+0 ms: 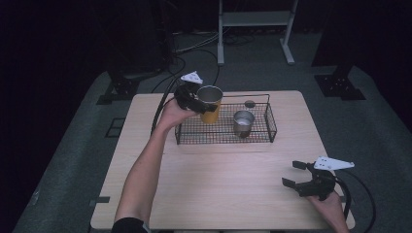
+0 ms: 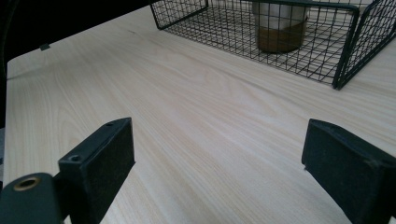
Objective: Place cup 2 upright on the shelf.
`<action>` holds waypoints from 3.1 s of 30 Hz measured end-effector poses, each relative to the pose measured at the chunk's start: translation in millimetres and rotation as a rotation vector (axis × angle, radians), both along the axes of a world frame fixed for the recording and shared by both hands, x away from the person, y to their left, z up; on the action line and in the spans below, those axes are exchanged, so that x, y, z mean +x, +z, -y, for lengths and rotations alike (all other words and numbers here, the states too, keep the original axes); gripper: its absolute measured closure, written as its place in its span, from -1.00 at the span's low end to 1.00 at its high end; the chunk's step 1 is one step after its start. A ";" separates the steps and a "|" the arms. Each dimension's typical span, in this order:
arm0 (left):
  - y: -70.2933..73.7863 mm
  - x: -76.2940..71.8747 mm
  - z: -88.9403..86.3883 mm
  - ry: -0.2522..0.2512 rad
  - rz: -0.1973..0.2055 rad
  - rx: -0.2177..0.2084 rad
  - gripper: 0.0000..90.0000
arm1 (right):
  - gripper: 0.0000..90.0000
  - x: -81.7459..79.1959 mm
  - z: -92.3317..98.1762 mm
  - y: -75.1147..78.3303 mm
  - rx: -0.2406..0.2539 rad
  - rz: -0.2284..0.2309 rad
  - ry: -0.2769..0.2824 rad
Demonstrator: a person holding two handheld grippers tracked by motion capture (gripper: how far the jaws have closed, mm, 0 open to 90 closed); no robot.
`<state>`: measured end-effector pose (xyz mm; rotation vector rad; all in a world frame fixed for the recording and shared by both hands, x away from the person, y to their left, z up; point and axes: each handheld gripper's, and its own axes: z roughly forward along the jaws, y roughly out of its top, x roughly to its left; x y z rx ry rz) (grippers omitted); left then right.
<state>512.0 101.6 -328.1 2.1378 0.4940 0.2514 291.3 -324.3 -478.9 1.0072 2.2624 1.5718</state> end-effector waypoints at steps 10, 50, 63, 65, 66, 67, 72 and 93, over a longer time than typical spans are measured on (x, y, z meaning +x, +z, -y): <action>-19.3 11.3 -9.7 0.059 -0.046 0.022 -0.71 | -0.81 -1.5 -1.6 -1.0 0.002 -0.002 0.007; -73.1 28.4 8.5 0.124 -0.138 0.127 -0.72 | -0.82 -4.9 -2.0 0.9 0.006 0.003 0.012; -81.5 27.0 9.1 0.115 -0.146 0.170 -0.72 | -0.82 -6.4 -0.8 0.1 0.006 0.003 0.013; -81.9 25.8 8.3 0.114 -0.147 0.169 -0.72 | -0.82 -6.6 -0.6 0.4 0.007 0.003 0.013; -81.7 25.2 7.6 0.114 -0.147 0.174 -0.72 | -0.82 -6.9 -0.5 0.7 0.009 0.001 0.013; -81.8 24.5 7.2 0.117 -0.147 0.174 -0.72 | -0.82 -7.1 -0.6 1.0 0.007 0.001 0.013; -82.2 21.1 0.8 0.118 -0.148 0.187 -0.74 | -0.82 -6.9 -1.9 1.1 0.002 0.003 0.017; -82.1 13.0 -9.4 0.130 -0.134 0.160 -0.83 | -0.82 -7.1 -2.5 1.4 -0.001 0.004 0.020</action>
